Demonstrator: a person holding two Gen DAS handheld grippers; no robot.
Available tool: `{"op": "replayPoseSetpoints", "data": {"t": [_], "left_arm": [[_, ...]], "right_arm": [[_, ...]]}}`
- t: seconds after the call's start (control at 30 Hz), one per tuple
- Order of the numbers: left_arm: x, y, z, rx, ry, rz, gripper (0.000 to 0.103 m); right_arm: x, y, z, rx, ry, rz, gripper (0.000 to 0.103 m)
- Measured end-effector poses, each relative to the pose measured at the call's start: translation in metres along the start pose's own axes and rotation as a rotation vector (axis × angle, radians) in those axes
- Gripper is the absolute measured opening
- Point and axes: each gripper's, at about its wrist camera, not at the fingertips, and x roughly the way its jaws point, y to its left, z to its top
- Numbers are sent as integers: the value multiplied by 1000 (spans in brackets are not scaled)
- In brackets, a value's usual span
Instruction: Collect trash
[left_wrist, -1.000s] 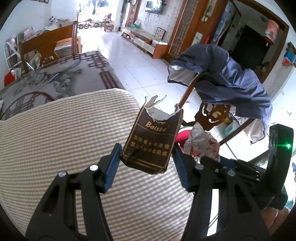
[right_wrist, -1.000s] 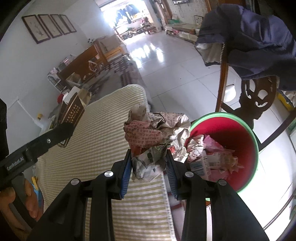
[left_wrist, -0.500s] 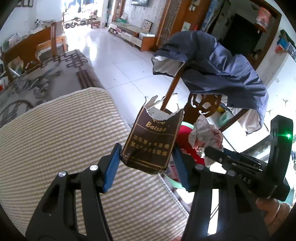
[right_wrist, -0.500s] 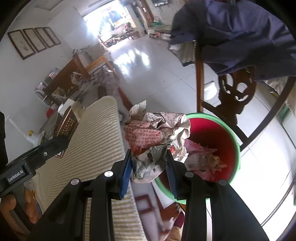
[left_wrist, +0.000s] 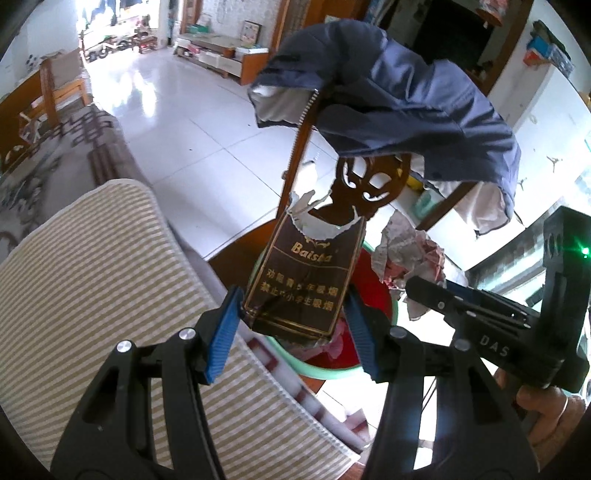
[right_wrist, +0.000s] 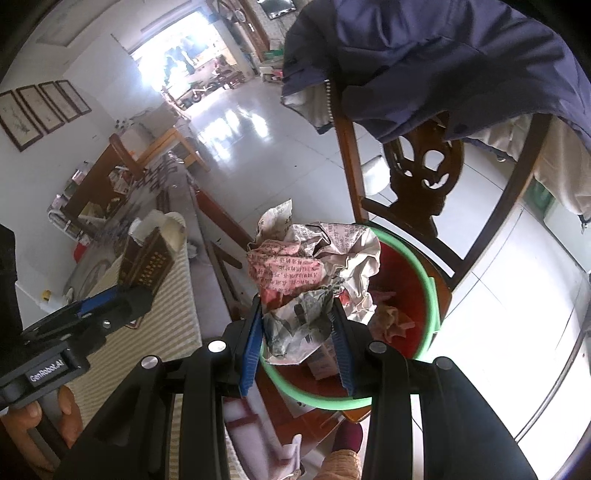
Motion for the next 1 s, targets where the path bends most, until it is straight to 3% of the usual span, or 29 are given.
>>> {"op": "replayPoseSetpoints", "data": {"t": [0.3,0.4,0.47,0.57,1.0], "left_arm": [[29,-18,4,22,63,-30,53],[35,-23,5,30,71,-35,54],[35,-25,5,32,67,-39,62],[31,-25,6,33,36,-30,79],[-15,8,-7,-29,-93,-17,91]], "right_arm": [[-3,-19,0,37,-2,-23,35],[-4,-24,0,48,-2,-25,39],[-4,-26,-1,58,-1,-23,48],[-4,-26,-3,66,-6,-22,53],[-2,11,-8,20,-19,-9,67]]}}
